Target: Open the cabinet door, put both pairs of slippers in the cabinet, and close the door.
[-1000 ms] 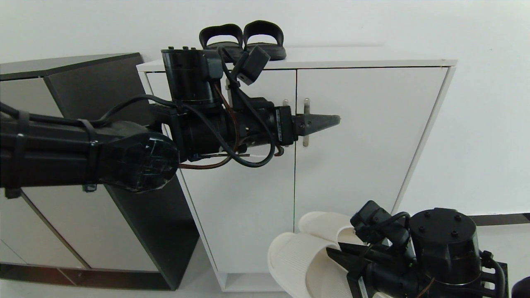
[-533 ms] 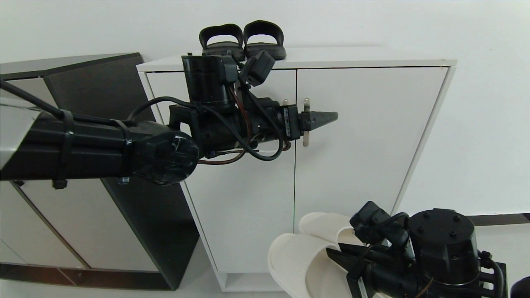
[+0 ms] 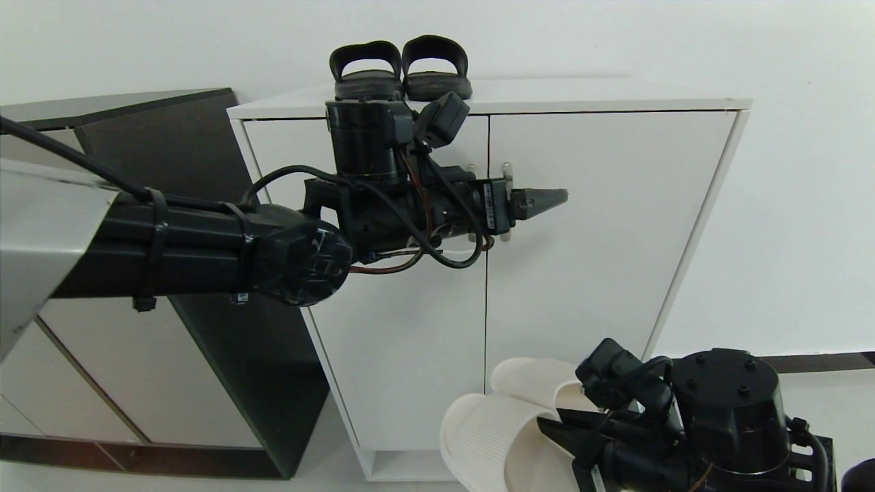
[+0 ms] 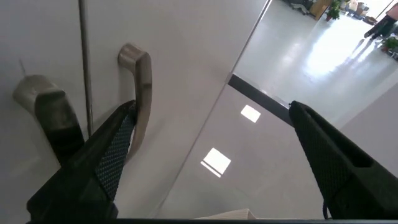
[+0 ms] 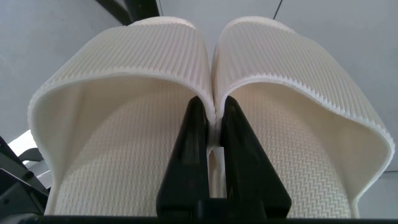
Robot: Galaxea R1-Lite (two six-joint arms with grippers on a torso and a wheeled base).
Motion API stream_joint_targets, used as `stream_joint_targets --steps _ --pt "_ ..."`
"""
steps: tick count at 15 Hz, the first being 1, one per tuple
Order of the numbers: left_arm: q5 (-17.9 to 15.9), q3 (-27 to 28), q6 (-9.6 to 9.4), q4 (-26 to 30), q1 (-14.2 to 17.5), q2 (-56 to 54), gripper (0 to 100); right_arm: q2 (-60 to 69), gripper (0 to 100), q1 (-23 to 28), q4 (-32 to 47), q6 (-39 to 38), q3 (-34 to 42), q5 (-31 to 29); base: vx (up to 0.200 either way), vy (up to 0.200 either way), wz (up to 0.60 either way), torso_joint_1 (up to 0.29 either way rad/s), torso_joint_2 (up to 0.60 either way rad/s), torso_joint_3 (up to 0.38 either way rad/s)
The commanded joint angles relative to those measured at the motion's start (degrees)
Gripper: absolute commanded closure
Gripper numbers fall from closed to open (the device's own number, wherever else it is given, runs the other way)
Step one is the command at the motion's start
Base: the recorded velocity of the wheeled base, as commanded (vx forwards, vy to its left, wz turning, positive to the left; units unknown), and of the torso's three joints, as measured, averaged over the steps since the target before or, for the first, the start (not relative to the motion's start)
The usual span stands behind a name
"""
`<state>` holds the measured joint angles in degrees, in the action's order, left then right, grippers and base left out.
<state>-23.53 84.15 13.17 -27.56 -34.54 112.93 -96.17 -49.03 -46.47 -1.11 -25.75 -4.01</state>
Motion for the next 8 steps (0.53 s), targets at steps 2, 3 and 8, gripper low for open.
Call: stream_joint_targets --steps 2,3,8 --pt "0.1 0.1 0.02 0.1 -0.1 0.4 100 -0.2 100 0.1 0.0 0.0 0.1 0.0 0.0 0.0 0.0 0.0 0.0 0.0" --pt "0.1 0.0 0.11 0.1 -0.1 0.4 100 -0.2 100 0.1 0.0 0.0 0.1 0.0 0.0 0.0 0.0 0.0 0.0 0.0" --pt "0.0 -4.1 0.11 -0.2 -1.9 -3.1 100 2.5 100 0.3 0.1 0.1 2.2 7.4 0.0 0.0 0.0 0.0 0.0 0.0"
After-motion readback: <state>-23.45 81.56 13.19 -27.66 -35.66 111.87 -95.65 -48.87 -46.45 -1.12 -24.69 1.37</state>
